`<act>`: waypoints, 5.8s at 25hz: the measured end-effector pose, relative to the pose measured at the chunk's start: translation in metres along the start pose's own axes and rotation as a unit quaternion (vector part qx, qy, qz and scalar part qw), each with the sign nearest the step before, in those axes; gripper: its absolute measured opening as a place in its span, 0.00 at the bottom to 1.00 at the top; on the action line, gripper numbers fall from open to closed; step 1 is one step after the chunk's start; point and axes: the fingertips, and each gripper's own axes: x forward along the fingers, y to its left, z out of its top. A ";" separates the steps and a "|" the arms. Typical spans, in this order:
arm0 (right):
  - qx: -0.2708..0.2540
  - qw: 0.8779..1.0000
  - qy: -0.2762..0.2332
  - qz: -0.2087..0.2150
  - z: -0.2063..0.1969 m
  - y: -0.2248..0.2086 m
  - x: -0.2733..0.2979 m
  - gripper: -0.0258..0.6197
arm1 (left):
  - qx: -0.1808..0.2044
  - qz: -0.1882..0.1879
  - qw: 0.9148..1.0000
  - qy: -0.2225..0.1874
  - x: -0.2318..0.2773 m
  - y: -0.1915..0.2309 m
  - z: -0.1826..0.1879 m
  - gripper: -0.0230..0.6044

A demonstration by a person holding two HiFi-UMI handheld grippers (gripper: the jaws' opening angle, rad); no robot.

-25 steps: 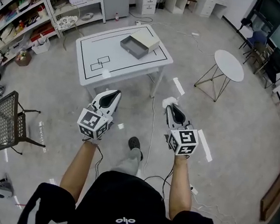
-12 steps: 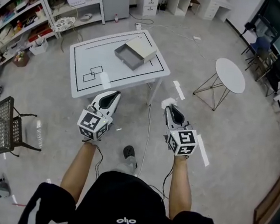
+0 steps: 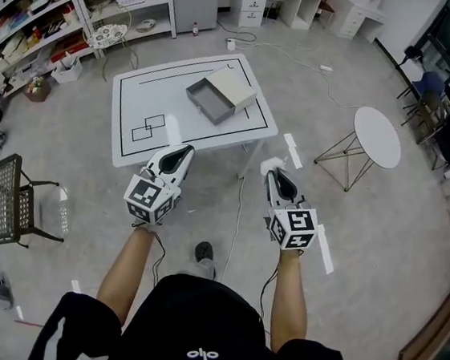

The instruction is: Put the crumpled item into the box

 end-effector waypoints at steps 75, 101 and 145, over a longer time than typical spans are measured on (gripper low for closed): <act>-0.044 0.965 0.038 0.257 0.078 -0.141 0.527 0.10 | -0.024 0.210 0.976 0.045 0.300 0.342 -0.034 0.05; -0.058 0.958 0.111 0.259 0.028 -0.064 0.592 0.10 | -0.069 0.150 0.984 0.067 0.279 0.389 -0.097 0.05; -0.066 0.895 0.390 0.207 -0.209 -0.006 0.669 0.16 | -0.140 0.127 0.972 0.137 0.248 0.399 -0.189 0.05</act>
